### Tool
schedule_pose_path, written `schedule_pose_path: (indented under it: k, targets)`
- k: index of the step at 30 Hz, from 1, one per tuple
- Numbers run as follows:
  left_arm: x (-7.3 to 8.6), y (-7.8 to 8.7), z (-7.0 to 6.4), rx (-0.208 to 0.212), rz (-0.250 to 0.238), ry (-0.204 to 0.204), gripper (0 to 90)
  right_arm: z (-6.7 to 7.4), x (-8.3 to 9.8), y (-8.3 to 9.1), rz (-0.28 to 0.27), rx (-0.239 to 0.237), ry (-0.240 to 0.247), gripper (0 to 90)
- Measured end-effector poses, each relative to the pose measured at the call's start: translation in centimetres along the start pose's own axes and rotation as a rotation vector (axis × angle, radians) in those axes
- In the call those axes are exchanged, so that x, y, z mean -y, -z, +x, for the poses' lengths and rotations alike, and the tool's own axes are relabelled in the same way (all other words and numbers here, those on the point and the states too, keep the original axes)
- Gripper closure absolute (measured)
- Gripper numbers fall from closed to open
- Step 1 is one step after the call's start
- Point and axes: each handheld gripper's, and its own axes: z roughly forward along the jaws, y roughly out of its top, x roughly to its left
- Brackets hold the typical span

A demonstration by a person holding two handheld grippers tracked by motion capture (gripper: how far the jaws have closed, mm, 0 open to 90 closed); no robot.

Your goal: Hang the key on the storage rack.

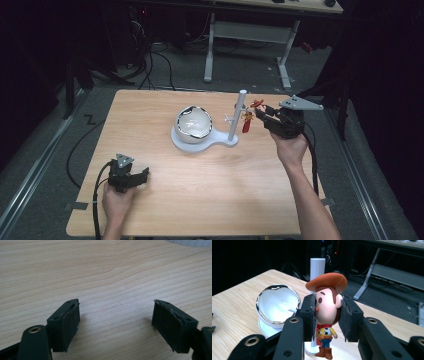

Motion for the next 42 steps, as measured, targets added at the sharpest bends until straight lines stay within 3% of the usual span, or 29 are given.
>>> schedule_pose_path:
  k: [12, 24, 34, 42]
  targets:
    - [0.0, 0.0, 0.0, 0.0, 0.0, 0.0, 22.9, -0.5, 0.4, -0.6, 0.017, 0.011, -0.015, 67.1]
    - [0.0, 0.0, 0.0, -0.001, 0.0, -0.001, 22.9, -1.5, 1.7, -0.9, 0.033, 0.013, -0.069, 67.0]
    - [0.0, 0.0, 0.0, -0.001, 0.0, -0.001, 22.9, -1.7, 2.9, -1.1, 0.053, 0.017, -0.08, 67.0]
    - [0.0, 0.0, 0.0, -0.002, 0.0, -0.001, 22.9, -1.0, 3.1, -1.5, 0.067, 0.017, -0.059, 66.9]
